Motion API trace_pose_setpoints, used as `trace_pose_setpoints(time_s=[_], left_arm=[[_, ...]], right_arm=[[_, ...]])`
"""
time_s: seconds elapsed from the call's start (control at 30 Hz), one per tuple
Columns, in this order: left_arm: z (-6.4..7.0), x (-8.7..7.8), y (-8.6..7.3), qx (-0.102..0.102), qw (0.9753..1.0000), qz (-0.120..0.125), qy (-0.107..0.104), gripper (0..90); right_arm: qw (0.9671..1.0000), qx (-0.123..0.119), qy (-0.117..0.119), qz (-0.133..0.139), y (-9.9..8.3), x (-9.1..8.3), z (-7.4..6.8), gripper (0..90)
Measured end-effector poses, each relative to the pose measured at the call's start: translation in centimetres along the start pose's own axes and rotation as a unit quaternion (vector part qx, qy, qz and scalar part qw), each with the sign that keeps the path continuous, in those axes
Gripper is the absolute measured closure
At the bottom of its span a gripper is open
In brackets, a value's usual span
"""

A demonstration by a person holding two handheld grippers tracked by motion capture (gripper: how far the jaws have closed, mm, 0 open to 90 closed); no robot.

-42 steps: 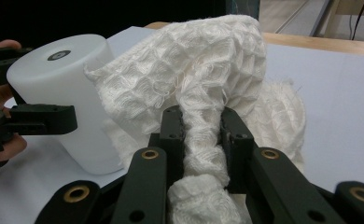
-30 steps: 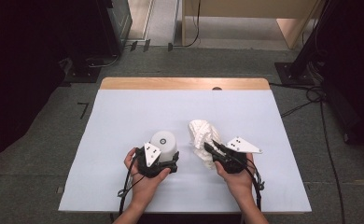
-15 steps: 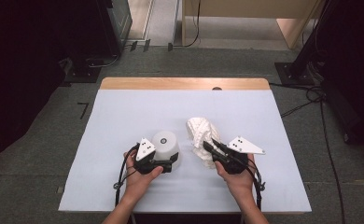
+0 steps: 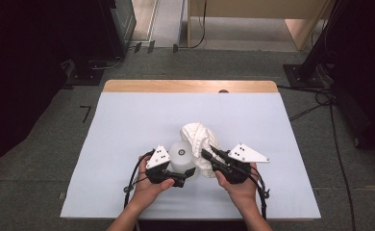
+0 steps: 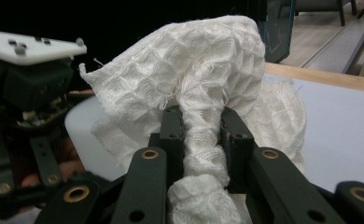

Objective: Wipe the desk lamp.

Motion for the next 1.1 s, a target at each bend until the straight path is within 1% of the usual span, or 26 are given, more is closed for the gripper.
trace_pose_setpoints(time_s=[0.03, 0.07, 0.1, 0.13, 0.2, 0.27, 0.33, 0.43, 0.5, 0.53, 0.6, 0.67, 0.83, 0.9, 0.97, 1.03, 1.1], left_arm=[[-0.2, -0.2, 0.1, -0.006, 1.0000, 0.006, -0.003, 8.2], [-0.2, -0.2, 0.1, -0.006, 1.0000, 0.006, -0.003, 8.2], [-0.5, -0.5, 0.4, -0.013, 0.9998, 0.013, -0.007, 8.2], [-0.6, -0.7, 0.5, -0.013, 0.9998, 0.015, -0.006, 8.2], [-0.9, -1.1, 0.7, -0.018, 0.9996, 0.022, -0.006, 8.2], [-1.3, -1.5, 0.9, -0.026, 0.9992, 0.030, -0.008, 8.2], [-1.7, -2.0, 1.2, -0.035, 0.9986, 0.039, -0.009, 8.2], [-2.3, -2.5, 1.4, -0.043, 0.9980, 0.047, -0.003, 8.2], [-2.5, -2.8, 1.5, -0.048, 0.9975, 0.051, -0.004, 8.3], [-2.6, -2.9, 1.5, -0.049, 0.9975, 0.052, -0.004, 8.3], [-2.6, -2.8, 1.4, -0.048, 0.9976, 0.050, -0.006, 8.2], [-2.4, -2.5, 1.2, -0.043, 0.9982, 0.041, -0.009, 8.3], [-1.2, -1.3, 0.5, -0.016, 0.9997, 0.012, -0.013, 8.2], [-0.8, -0.8, 0.3, -0.009, 0.9998, 0.003, -0.015, 8.3], [-0.5, -0.4, 0.0, -0.002, 0.9999, -0.007, -0.016, 8.3], [-0.3, 0.0, -0.2, 0.006, 0.9998, -0.016, -0.012, 8.3], [-0.2, 0.2, -0.3, 0.009, 0.9997, -0.019, -0.010, 8.3]], right_arm=[[1.0000, 0.000, 0.001, -0.004, -0.2, 0.2, 0.0, 74.6], [1.0000, 0.001, 0.003, -0.008, -0.4, 0.3, 0.0, 74.6], [0.9999, 0.001, 0.005, -0.014, -0.6, 0.5, -0.1, 74.6], [0.9998, 0.000, 0.005, -0.018, -0.8, 0.7, -0.1, 74.6], [0.9995, -0.003, 0.006, -0.030, -1.3, 1.2, -0.2, 74.6], [0.9990, 0.000, 0.005, -0.046, -2.0, 1.8, -0.1, 74.6], [0.9981, 0.005, 0.006, -0.062, -2.8, 2.4, 0.0, 74.6], [0.9965, 0.010, 0.007, -0.083, -3.9, 3.1, 0.0, 74.6], [0.9957, 0.002, 0.008, -0.092, -4.4, 3.5, 0.0, 74.6], [0.9953, 0.002, 0.009, -0.096, -4.5, 3.6, -0.2, 74.6], [0.9953, 0.000, 0.007, -0.096, -4.5, 3.6, -0.2, 74.6], [0.9958, -0.001, 0.004, -0.091, -4.2, 3.4, -0.1, 74.6], [0.9978, -0.001, -0.004, -0.067, -3.0, 2.5, 0.3, 74.7], [0.9984, 0.000, -0.009, -0.055, -2.4, 2.1, 0.3, 74.7], [0.9990, -0.004, -0.012, -0.043, -1.7, 1.5, 0.3, 74.7], [0.9994, -0.007, -0.013, -0.032, -1.1, 1.0, 0.2, 74.7], [0.9995, -0.012, -0.016, -0.023, -0.6, 0.6, 0.2, 74.7]])
Point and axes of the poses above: each handheld gripper's, and its own axes: x roughly forward along the jaws, y roughly out of its top, z roughly to its right, the point moved 9 cm from there along x, roughly forward along the jaws, and after that the axes turned 7 degrees about -z, right-handed, at the moved point
